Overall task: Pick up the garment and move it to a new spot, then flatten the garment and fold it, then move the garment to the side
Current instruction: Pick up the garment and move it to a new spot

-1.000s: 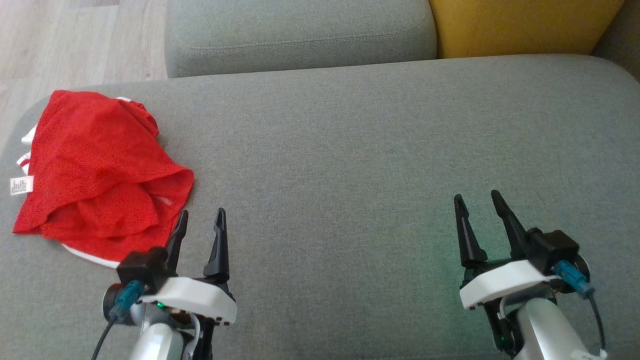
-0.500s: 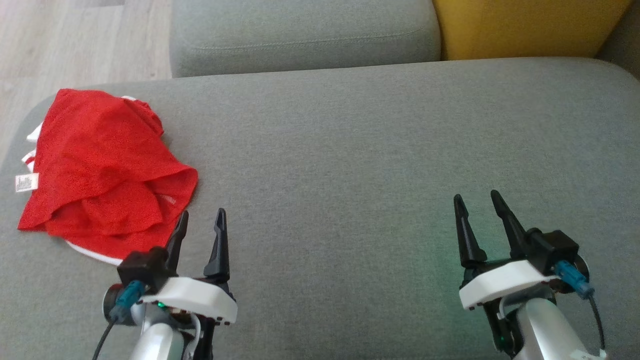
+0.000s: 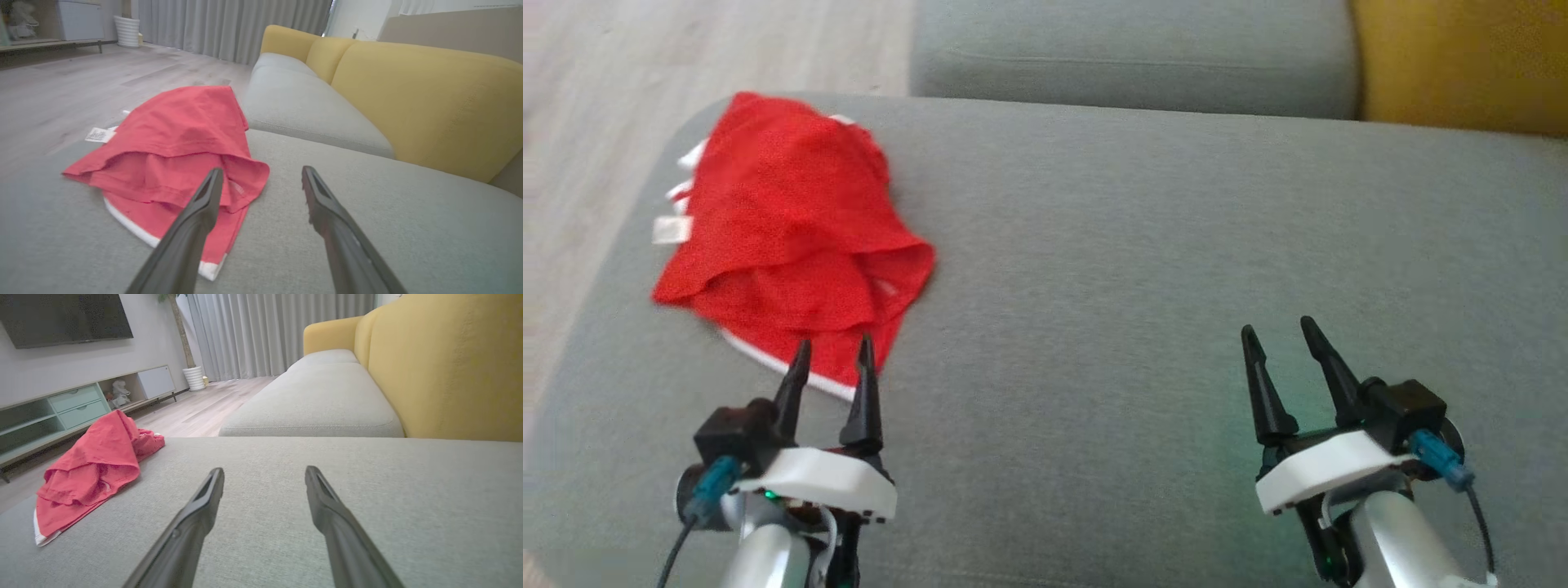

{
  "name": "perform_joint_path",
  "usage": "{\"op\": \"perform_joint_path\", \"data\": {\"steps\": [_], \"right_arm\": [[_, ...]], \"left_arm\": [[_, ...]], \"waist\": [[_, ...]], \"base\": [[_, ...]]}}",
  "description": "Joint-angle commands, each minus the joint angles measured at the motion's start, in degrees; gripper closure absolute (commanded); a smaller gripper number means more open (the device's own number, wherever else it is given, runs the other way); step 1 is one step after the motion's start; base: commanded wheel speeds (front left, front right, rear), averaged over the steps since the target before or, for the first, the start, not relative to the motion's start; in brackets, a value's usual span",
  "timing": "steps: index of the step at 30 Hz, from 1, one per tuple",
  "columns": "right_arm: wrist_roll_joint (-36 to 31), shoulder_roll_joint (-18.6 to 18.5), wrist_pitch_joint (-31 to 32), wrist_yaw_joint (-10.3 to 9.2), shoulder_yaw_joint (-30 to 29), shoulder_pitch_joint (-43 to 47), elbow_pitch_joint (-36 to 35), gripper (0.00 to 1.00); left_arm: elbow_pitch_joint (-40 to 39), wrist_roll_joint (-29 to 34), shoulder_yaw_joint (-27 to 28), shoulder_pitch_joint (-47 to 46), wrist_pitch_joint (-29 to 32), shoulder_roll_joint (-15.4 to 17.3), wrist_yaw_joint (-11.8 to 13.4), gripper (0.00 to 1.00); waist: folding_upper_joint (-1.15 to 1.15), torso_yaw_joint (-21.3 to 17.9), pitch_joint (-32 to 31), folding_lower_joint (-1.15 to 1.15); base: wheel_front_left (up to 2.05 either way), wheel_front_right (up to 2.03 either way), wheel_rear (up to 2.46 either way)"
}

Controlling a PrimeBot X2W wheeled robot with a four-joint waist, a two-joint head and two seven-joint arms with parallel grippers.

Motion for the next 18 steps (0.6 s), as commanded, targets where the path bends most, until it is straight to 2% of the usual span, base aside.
{"op": "perform_joint_path", "data": {"steps": [1,11,18], "right_arm": [[0.44,-0.27,-0.61,0.11,1.68,-1.37,-1.82,0.0],[1.48,-0.27,-0.4,0.11,3.76,-0.17,-1.54,0.0],[2.88,-0.27,-0.43,0.11,5.8,0.35,-1.21,0.0]], "left_arm": [[-2.17,0.1,2.16,-2.22,-0.7,0.15,0.15,0.0],[-2.91,0.77,3.26,-0.75,-0.7,0.15,0.34,0.0],[-3.16,1.52,4.27,0.36,-0.7,0.15,0.31,0.0]], "waist": [[0.0,3.32,-0.11,0.0],[0.0,13.11,-1.44,0.0],[0.0,17.05,-2.14,0.0]], "base": [[0.0,0.0,0.0],[0.0,0.0,0.0],[0.0,0.0,0.0]]}}
